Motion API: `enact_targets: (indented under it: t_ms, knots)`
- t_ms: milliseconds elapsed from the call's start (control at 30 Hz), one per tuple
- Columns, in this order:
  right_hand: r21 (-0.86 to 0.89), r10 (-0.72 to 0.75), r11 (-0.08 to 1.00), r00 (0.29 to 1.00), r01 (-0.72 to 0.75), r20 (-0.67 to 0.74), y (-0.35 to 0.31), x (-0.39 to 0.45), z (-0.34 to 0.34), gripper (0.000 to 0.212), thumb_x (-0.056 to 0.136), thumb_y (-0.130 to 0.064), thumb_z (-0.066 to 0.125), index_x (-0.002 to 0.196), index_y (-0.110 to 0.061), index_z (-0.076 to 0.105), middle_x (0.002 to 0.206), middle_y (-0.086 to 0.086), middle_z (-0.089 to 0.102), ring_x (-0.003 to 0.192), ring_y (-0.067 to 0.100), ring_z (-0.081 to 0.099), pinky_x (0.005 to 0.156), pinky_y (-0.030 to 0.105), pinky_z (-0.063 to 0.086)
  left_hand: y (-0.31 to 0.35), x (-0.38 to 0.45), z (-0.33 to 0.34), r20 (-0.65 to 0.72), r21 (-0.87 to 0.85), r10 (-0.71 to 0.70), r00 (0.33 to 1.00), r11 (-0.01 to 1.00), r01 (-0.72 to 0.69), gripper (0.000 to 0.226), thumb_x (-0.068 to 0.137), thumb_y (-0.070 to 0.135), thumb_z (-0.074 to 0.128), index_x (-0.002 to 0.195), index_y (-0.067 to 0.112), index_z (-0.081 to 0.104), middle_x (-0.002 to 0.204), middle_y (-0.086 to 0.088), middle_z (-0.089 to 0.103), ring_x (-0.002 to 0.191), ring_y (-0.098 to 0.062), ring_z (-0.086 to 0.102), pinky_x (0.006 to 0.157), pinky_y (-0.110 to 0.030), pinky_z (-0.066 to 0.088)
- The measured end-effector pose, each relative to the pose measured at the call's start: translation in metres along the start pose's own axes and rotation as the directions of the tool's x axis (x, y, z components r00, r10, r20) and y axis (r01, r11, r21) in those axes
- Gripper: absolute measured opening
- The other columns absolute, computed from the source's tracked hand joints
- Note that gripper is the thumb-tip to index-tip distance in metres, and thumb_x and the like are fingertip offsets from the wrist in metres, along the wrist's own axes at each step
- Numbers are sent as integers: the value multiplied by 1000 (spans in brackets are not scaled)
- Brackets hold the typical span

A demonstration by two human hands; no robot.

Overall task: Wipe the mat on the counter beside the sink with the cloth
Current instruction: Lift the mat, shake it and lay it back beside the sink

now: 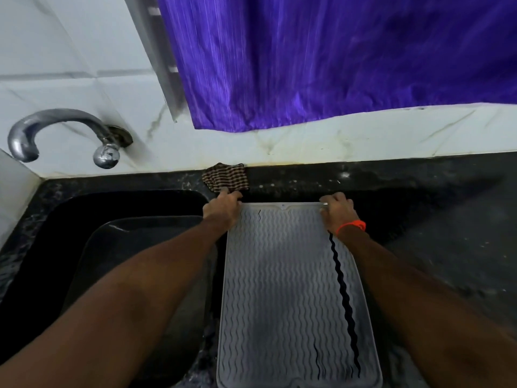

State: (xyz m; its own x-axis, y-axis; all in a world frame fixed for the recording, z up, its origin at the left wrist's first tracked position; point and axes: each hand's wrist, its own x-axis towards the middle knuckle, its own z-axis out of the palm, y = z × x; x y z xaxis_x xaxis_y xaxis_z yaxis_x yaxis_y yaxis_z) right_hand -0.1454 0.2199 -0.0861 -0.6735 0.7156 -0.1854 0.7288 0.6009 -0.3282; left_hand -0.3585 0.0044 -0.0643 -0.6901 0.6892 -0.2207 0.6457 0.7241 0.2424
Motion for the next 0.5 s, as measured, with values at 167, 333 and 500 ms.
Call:
enact_targets:
  t_ms: [167,333,500]
  knots:
    - [62,13,998,1000,-13,-5,-2,24,-8,14,93,-19,56,96,-17,69,108,12,50,105,32,50,89,49,48,-1,12,9,-73,27,-3,997,1000,5,16,99,32,51,111,22,57,118,-6,52,97,-33,61,70,-40,42]
    - [77,15,997,1000,-14,-13,-11,42,-11,10,87,-19,65,79,-22,70,111,11,57,100,32,59,84,49,53,-8,24,7,-46,-27,-19,999,999,18,20,100,34,50,109,18,58,117,-7,53,103,-33,60,75,-41,41]
    - [79,33,996,999,-31,-17,-10,41,-13,22,87,-20,63,69,-33,64,108,6,58,96,29,59,82,50,53,-12,23,15,-21,-107,82,996,991,-84,25,93,50,56,96,24,55,104,0,51,95,-26,57,74,-38,40]
